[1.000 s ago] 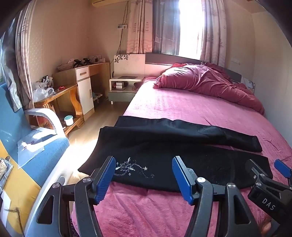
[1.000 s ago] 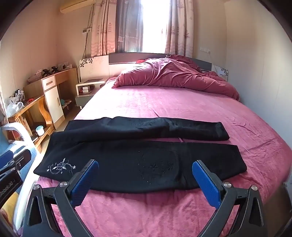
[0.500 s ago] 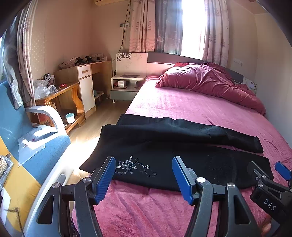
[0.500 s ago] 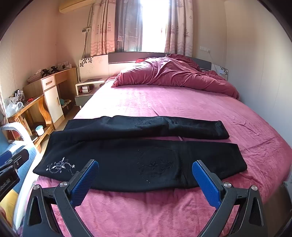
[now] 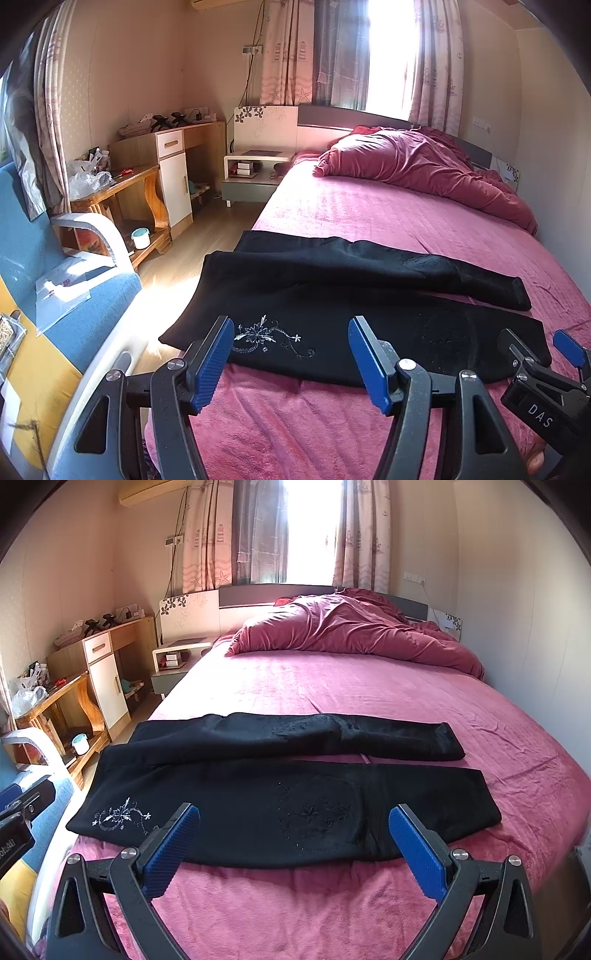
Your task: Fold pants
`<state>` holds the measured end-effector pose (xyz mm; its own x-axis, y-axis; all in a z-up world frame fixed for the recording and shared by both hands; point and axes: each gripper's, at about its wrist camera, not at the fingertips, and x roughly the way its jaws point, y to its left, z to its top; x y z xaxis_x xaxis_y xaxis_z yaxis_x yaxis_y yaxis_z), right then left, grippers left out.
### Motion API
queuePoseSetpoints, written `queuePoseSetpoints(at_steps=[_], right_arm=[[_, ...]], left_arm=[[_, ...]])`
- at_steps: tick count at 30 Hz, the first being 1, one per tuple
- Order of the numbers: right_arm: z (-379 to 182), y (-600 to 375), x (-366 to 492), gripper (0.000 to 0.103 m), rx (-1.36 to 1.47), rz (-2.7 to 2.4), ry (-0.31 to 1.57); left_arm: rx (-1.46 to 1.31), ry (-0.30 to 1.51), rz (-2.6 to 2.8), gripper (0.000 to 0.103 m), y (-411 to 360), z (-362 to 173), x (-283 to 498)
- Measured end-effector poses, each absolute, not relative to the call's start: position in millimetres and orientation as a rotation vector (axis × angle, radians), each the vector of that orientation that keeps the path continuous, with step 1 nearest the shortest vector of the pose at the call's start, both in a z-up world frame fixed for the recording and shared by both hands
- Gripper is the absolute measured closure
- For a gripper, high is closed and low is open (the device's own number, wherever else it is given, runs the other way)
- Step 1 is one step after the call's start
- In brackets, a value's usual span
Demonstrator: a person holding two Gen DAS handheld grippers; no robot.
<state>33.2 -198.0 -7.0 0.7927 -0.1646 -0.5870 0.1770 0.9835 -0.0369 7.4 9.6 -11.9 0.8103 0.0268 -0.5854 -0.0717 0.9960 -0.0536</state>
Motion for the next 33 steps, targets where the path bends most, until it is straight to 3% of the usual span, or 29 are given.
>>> queuePoseSetpoints(at_steps=[27, 33], right_arm=[[-23.8, -211.6, 39.7, 0.0, 0.046, -0.189, 0.662], [-46.1, -227.0, 44.7, 0.0, 0.069, -0.221, 0.722]], left_arm=[[-0.085, 0.662, 0.022, 0.037, 10.8, -17.4, 10.9], [-0.248, 0.752, -0.147, 0.037, 22.1, -36.7, 27.0]])
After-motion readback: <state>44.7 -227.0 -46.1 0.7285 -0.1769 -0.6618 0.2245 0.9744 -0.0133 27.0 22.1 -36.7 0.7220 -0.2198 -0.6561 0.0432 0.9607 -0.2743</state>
